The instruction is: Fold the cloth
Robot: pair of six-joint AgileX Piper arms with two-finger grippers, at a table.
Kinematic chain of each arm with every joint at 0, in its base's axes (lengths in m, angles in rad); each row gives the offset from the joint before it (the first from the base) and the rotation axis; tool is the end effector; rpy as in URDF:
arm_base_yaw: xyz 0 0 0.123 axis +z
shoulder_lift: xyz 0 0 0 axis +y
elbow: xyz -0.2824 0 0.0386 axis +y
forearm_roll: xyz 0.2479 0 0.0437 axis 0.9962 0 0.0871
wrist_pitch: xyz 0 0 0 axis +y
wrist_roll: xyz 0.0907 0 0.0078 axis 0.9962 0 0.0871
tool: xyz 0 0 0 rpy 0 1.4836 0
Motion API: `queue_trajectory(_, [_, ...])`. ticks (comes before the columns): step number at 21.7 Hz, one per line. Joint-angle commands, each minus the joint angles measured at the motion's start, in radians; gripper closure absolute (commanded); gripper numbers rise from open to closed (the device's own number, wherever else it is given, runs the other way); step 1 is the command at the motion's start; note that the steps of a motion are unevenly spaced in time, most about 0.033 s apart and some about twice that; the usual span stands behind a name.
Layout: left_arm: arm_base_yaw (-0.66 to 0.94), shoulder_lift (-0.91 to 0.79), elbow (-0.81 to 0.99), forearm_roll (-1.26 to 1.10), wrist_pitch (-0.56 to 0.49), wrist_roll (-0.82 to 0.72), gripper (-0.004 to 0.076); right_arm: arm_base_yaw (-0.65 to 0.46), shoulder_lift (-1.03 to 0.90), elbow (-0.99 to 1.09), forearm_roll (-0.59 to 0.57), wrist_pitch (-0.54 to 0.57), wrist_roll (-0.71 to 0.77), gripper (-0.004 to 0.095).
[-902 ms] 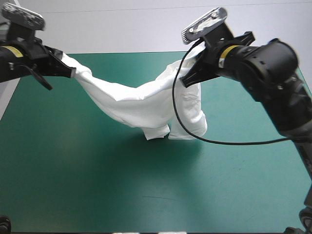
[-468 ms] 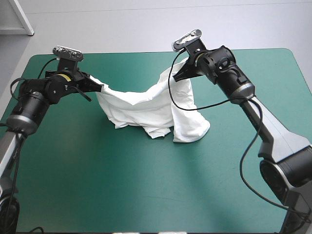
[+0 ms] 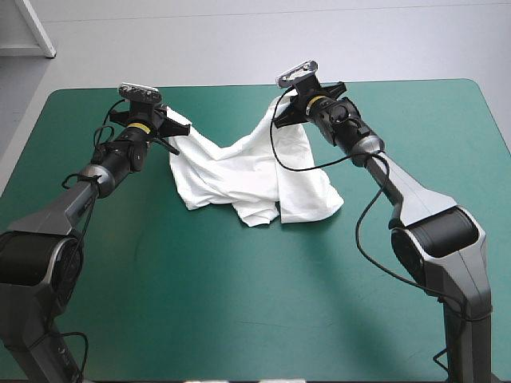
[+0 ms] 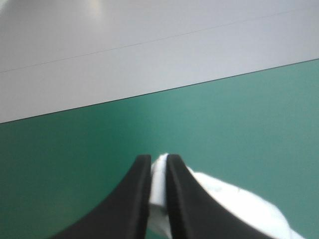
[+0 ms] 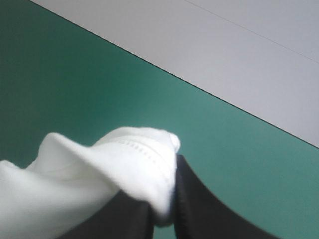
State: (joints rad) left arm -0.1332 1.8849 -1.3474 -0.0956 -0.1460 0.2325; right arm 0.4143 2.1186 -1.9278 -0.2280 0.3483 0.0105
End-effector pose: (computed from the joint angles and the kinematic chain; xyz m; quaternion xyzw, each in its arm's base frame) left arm 0.4423 -0.0580 0.2628 0.1049 0.7994 0.0070 0.5915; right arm 0.4730 0.2003 0.3008 -0.2375 0.8109 0.0235 0.5343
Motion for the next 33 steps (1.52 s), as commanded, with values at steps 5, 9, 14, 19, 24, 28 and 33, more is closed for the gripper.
queue_trajectory(5, [-0.002, -0.056, -0.029, 0.012, -0.093, -0.016, 0.0139, -0.016, -0.108, -0.028, 0.027, -0.010, 0.013, 0.0217])
queue_trajectory(9, [-0.002, -0.259, -0.118, 0.012, 0.337, 0.014, 0.0193, -0.016, -0.296, -0.035, 0.076, 0.395, 0.016, 0.0320])
queue_trajectory(14, [-0.002, -0.461, -0.190, 0.017, 0.893, 0.013, 0.0245, -0.016, -0.435, -0.035, 0.124, 0.781, 0.012, 0.0377])
queue_trajectory(19, [-0.002, -0.483, -0.188, 0.059, 0.986, 0.011, 0.0252, -0.014, -0.474, 0.020, 0.299, 0.834, -0.011, 0.0376])
queue_trajectory(24, [-0.001, -0.428, -0.188, 0.085, 0.903, -0.013, 0.0253, 0.002, -0.508, 0.117, 0.406, 0.834, -0.011, 0.0378])
queue_trajectory(28, [-0.001, -0.255, -0.263, 0.089, 0.870, -0.042, 0.0260, 0.041, -0.554, 0.302, 0.422, 0.834, -0.011, 0.0378])
queue_trajectory(33, [-0.001, -0.004, -0.526, 0.087, 0.866, -0.042, 0.0272, 0.049, -0.588, 0.409, 0.431, 0.832, -0.004, 0.0378])
